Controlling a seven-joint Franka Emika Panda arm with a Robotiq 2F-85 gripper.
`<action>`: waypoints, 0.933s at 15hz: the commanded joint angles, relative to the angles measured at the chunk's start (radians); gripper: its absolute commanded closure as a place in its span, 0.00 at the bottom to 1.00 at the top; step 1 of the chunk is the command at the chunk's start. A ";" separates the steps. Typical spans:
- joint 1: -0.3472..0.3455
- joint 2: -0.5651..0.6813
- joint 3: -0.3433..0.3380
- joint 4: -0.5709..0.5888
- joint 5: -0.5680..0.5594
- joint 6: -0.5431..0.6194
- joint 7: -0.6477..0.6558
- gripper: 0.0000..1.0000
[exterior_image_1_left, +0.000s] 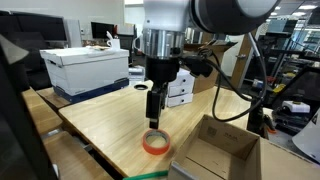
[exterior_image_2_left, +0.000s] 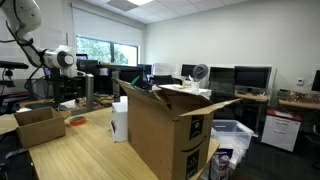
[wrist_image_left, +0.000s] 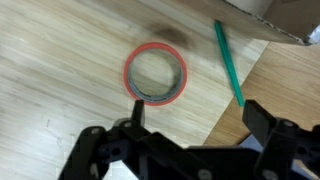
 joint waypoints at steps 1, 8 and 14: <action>0.004 -0.114 0.012 -0.088 0.036 -0.049 0.059 0.00; -0.011 -0.212 0.044 -0.166 0.119 -0.115 0.071 0.00; -0.016 -0.254 0.054 -0.229 0.175 -0.119 0.060 0.00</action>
